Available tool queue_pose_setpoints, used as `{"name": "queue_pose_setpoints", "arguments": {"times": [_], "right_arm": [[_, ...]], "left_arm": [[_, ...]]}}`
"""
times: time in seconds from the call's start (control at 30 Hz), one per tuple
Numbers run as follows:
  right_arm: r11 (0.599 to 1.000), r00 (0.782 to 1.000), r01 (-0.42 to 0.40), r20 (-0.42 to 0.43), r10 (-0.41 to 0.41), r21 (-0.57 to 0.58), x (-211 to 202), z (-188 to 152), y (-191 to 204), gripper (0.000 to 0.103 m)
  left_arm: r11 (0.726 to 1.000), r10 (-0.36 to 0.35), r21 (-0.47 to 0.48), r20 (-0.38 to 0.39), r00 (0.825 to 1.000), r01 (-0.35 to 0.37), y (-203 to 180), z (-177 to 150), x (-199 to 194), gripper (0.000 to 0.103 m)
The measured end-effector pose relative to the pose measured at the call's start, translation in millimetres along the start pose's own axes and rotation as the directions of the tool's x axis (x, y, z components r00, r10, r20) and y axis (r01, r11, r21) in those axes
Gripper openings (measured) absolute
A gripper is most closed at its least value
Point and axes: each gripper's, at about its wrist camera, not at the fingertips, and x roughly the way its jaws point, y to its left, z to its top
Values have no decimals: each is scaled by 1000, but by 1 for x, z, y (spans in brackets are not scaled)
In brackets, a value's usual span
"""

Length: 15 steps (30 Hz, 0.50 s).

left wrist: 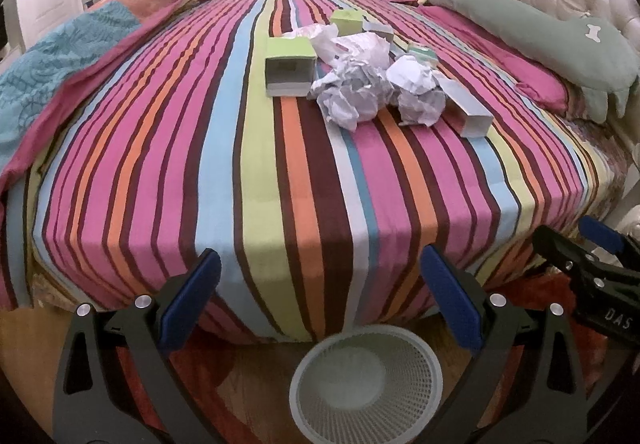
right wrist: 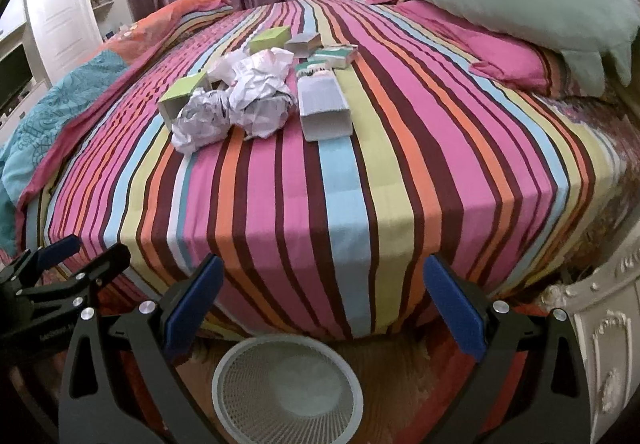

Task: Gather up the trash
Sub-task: 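Move both tools toward the paper balls and boxes on the bed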

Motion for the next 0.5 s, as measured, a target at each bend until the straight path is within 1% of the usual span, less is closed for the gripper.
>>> {"name": "queue_pose_setpoints", "arguments": {"times": [0.23, 0.5], "right_arm": [[1000, 1000, 0, 10, 0, 7, 17, 21, -5, 95], [999, 1000, -15, -8, 14, -41, 40, 43, -2, 95]], "left_arm": [[1000, 3, 10, 7, 1000, -3, -1, 23, 19, 97], [1000, 6, 18, 9, 1000, -6, 1, 44, 38, 97]]}}
